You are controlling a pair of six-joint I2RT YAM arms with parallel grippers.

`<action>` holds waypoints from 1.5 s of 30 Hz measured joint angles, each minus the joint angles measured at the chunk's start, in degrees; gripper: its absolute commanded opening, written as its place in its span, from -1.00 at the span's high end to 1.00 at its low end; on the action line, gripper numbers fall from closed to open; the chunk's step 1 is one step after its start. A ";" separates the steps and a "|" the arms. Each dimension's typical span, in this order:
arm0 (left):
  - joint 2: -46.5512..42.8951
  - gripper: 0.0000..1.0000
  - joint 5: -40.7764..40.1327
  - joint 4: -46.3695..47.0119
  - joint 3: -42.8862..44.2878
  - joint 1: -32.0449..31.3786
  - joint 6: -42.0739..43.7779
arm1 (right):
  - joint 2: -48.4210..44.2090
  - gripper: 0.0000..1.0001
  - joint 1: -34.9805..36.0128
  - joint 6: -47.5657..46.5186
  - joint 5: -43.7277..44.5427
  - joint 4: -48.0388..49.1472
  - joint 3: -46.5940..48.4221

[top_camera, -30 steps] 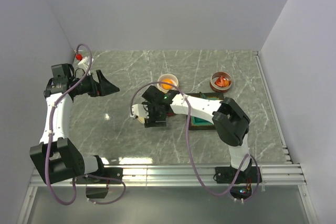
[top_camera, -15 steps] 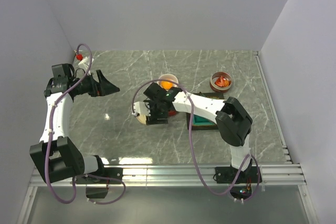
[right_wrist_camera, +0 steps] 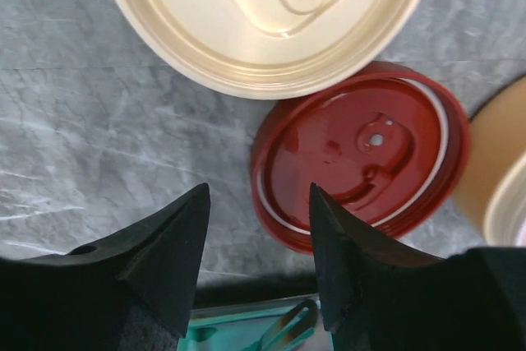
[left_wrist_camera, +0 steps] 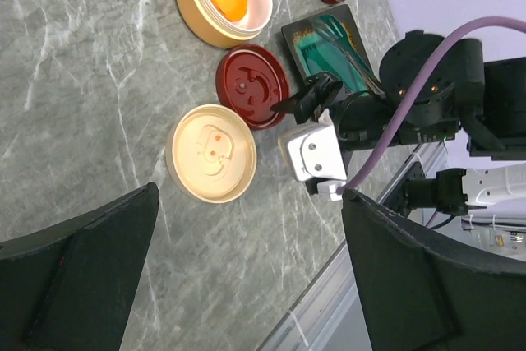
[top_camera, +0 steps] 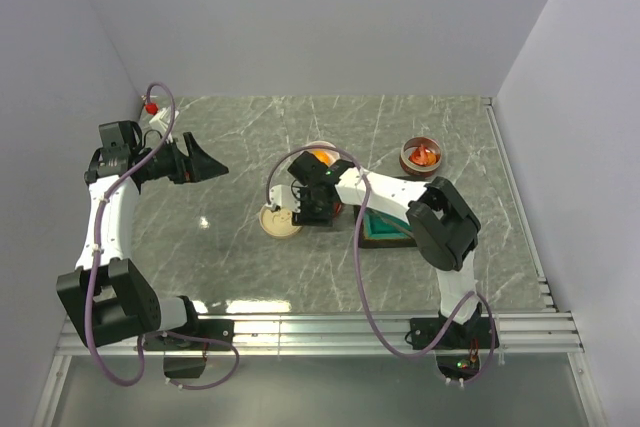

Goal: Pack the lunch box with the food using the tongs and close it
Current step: Pick up the lid of the lunch box with the right arm

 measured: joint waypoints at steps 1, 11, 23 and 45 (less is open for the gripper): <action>0.11 -0.98 0.11 0.22 0.00 0.00 -0.22 | 0.02 -0.15 0.02 0.15 -0.04 0.00 -0.28; 0.28 -0.96 0.22 0.50 0.00 0.00 -0.50 | 0.57 0.09 0.02 0.68 -0.13 1.11 -1.55; 0.28 -0.93 0.48 0.50 0.00 0.00 -0.52 | 0.87 0.11 0.13 0.85 -0.02 3.13 -4.37; 0.26 -0.93 0.90 0.48 0.00 0.00 -0.48 | -1.29 0.07 -3.45 0.28 -0.98 2.34 -3.45</action>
